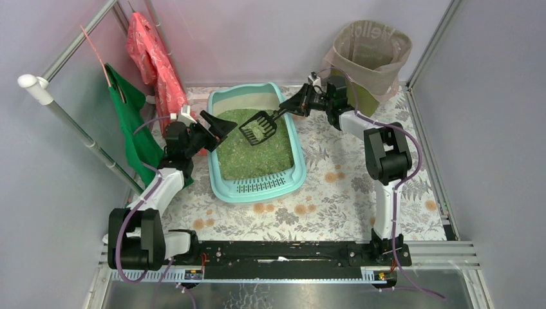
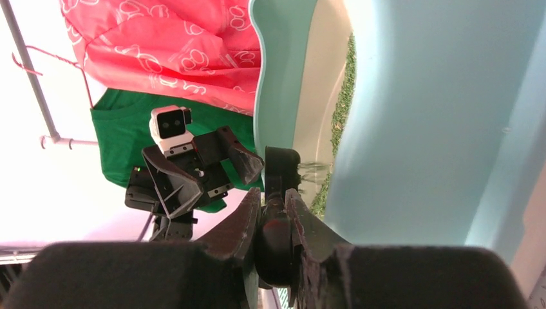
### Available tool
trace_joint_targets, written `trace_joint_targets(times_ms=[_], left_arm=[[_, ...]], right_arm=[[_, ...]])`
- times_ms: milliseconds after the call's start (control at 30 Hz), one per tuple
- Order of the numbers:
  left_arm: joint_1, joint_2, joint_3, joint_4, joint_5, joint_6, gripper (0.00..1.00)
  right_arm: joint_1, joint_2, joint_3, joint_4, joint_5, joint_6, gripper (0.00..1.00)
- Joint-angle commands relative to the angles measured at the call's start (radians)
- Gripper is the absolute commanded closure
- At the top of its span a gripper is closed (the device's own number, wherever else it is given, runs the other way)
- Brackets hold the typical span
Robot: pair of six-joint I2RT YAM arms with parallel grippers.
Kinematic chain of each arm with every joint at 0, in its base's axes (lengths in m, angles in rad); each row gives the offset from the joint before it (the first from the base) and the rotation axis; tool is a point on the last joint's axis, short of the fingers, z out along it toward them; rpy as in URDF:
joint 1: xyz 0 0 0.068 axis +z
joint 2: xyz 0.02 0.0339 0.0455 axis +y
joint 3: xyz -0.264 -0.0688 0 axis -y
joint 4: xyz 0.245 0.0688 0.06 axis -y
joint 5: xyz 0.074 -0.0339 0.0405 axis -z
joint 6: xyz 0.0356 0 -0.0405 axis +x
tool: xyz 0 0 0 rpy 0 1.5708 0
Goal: Clean the litter box
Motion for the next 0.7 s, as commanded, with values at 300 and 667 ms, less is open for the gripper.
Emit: trace_joint_targets(times_ms=[300, 667], left_arm=[[0.009, 0.014, -0.007, 0.051, 0.011, -0.008, 0.03], [0.009, 0.013, -0.005, 0.048, 0.018, -0.011, 0.03]], right_arm=[[0.035, 0.001, 0.121, -0.053, -0.108, -0.061, 1.0], [0.045, 0.037, 0.204, -0.139, -0.129, -0.098, 1.0]])
